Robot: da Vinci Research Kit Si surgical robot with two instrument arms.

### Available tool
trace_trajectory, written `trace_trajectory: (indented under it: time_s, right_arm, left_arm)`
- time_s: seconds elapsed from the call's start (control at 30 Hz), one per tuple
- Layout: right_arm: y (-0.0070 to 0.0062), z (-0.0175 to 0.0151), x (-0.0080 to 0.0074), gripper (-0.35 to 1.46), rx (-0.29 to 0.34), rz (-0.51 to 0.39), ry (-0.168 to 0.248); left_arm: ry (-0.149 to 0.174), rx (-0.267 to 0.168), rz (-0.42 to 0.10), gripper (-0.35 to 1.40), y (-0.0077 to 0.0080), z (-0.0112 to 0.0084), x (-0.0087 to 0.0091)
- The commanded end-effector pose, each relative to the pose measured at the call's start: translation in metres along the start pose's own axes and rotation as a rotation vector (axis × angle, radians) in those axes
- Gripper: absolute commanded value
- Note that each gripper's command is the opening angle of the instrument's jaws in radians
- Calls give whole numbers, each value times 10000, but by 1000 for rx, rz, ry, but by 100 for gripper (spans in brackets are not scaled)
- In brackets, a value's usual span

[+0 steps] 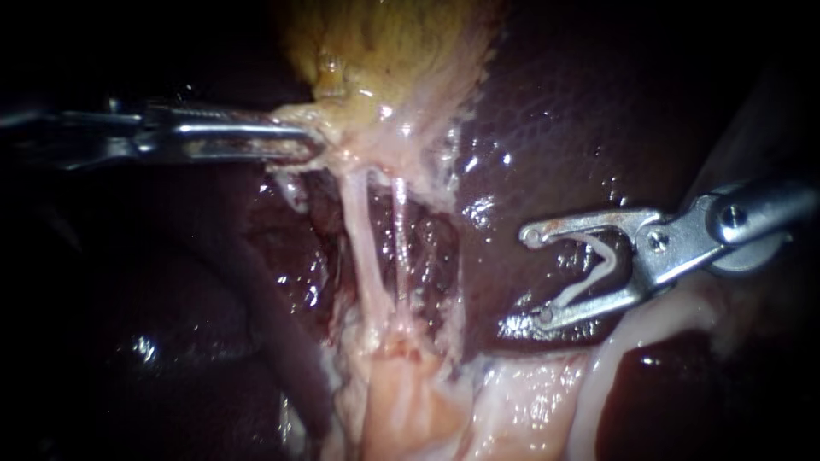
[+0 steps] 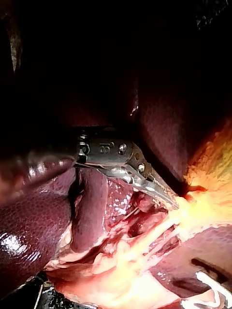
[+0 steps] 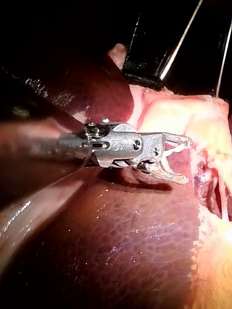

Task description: Grabbing gallbladder

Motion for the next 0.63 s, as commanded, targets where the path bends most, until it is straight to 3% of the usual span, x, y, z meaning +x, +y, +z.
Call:
trace_trajectory:
  time_s: [0.03, 0.23, 0.63]
  right_arm:
    - [0, 0, 0, 47, 0, 0, 0]
    - [0, 0, 0, 47, 0, 0, 0]
    - [1, 0, 0, 47, 0, 0, 0]
  left_arm:
    - [12, 2, -3, -35, -1, -8, 6]
    - [36, 12, -17, -35, -1, -32, 22]
    - [36, 13, -11, -35, -2, -32, 23]
